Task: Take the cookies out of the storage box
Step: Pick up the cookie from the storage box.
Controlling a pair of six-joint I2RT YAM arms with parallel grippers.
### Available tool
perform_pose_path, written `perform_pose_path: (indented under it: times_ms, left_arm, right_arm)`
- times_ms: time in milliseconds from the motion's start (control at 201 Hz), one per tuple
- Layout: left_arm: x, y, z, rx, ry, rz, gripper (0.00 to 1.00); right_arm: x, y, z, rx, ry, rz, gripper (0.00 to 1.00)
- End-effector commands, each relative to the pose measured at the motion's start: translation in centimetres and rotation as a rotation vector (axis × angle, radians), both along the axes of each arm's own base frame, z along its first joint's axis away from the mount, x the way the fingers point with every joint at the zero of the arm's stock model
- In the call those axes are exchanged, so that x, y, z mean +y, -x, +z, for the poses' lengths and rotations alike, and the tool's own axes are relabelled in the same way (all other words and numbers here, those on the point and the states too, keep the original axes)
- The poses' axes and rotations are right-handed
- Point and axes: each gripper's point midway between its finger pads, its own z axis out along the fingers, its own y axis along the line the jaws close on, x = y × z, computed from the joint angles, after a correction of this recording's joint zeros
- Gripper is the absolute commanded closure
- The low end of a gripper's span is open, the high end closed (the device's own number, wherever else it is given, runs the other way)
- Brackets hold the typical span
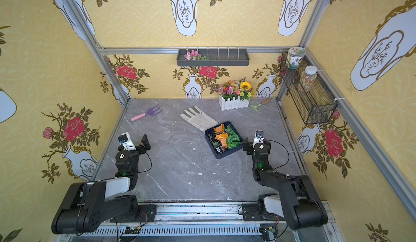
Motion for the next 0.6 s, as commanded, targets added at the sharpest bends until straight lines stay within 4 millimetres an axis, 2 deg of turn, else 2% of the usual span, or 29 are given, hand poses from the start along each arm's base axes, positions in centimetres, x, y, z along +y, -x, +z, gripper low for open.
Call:
perform_pose_path:
  times_ms: [0,35,90,139,179,249,359,478,598]
  left_arm:
    - [0.6,0.4,1.3,0.001,0.001,0.039,0.0]
    - [1.2,0.6,2.0,-0.002,0.044,0.08,0.0]
    - [4.0,1.3,2.6,-0.008,0.22,0.273,0.0]
    - [5.9,2.3,2.9,-0.018,0.343,0.416,0.0]
    - [6.2,2.5,3.2,-0.006,0.355,0.437,0.0]
    - [5.9,2.5,4.0,0.017,0.34,0.413,0.0]
    - [5.0,2.6,4.7,0.017,0.422,0.369,0.0]
    - [2.5,2.0,5.0,0.07,0.518,0.239,0.0]
    - [-0.8,1.4,3.5,0.155,0.642,0.104,0.0]
  right_arm:
    - [-0.7,0.6,2.9,-0.025,0.038,-0.077,0.03]
    - [-1.5,0.8,3.9,-0.044,-0.048,-0.144,0.03]
    - [-2.6,1.3,4.5,0.0,-0.199,-0.256,0.03]
    - [-2.1,1.3,4.6,0.075,-0.28,-0.231,0.03]
    - [-1.5,1.2,4.5,0.132,-0.356,-0.209,0.03]
    - [0.0,0.9,4.5,0.217,-0.447,-0.175,0.03]
    - [3.0,0.9,4.2,0.363,-0.483,-0.041,0.03]
    - [6.7,1.2,4.0,0.496,-0.496,0.114,0.02]
    - [10.5,1.6,3.8,0.603,-0.416,0.24,0.01]
